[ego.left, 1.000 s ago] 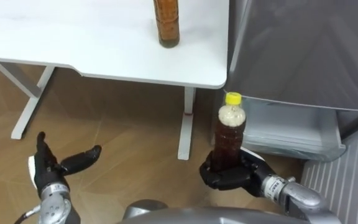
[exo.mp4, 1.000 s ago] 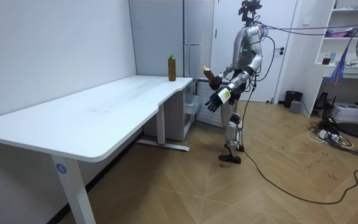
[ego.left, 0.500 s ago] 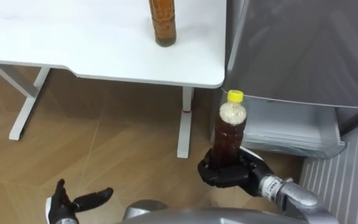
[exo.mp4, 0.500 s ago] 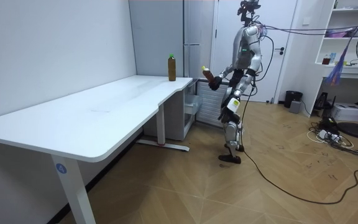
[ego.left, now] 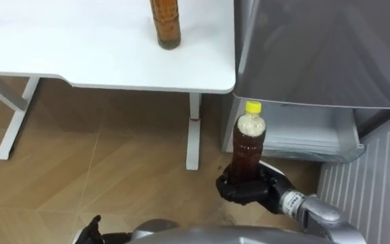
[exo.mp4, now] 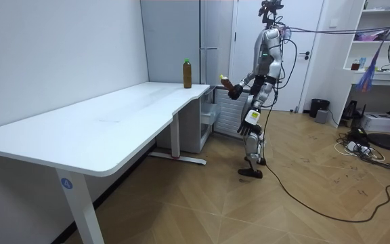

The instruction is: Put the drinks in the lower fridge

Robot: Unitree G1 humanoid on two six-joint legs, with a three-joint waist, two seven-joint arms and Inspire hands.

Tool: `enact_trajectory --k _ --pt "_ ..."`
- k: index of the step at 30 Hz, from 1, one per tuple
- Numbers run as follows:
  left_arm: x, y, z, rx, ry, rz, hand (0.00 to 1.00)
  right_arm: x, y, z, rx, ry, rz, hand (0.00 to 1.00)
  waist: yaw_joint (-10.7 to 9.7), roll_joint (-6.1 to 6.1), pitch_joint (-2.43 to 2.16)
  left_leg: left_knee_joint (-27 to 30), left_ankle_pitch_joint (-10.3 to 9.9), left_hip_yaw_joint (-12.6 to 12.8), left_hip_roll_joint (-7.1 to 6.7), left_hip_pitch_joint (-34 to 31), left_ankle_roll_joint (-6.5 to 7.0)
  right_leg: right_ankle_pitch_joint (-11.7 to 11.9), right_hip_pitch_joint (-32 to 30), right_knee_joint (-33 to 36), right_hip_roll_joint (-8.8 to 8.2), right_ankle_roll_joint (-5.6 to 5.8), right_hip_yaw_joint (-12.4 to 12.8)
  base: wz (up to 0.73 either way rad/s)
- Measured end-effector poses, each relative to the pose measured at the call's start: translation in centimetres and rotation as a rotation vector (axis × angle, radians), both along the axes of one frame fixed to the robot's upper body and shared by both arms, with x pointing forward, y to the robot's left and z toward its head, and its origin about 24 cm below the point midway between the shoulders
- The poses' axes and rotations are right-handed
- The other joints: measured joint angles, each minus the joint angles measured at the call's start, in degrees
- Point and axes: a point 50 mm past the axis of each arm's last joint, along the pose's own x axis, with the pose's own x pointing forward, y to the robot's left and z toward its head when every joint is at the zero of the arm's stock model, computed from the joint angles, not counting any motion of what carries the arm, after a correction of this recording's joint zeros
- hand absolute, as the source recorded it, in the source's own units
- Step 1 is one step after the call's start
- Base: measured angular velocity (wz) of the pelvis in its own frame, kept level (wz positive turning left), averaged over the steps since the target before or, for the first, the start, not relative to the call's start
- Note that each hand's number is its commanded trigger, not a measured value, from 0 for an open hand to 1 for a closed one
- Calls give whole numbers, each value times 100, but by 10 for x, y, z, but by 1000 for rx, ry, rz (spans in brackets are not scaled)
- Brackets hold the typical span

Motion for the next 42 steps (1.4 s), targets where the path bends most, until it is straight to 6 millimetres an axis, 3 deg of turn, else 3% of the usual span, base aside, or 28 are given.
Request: enact_trajectory --k 4,19,29,37,42 --pt "4 -1 0 11 1 -54 0 8 0 2 -4 -20 -24 100 -159 21 2 -28 5 30 3 5 6 0 -32 36 -3 1 3 -4" --pt "1 -1 -2 15 26 -80 0 15 -5 4 100 -4 -287 100 -219 69 46 -86 13 62 0 40 17 0 -50 32 -3 3 48 -2" --pt "-4 -2 -5 -17 59 -99 0 20 -15 8 264 12 -523 100 -295 188 26 -90 13 74 2 36 16 0 -57 34 -2 3 18 0" --pt "-10 -4 -5 -8 73 -84 0 23 -21 12 424 7 -692 100 -290 210 4 -84 14 128 9 49 17 0 -78 39 -2 3 52 -3" --pt "-12 -5 -5 31 99 -177 0 21 -19 11 519 33 -770 100 -281 211 2 -87 13 162 13 74 17 2 -77 41 8 6 120 -5"
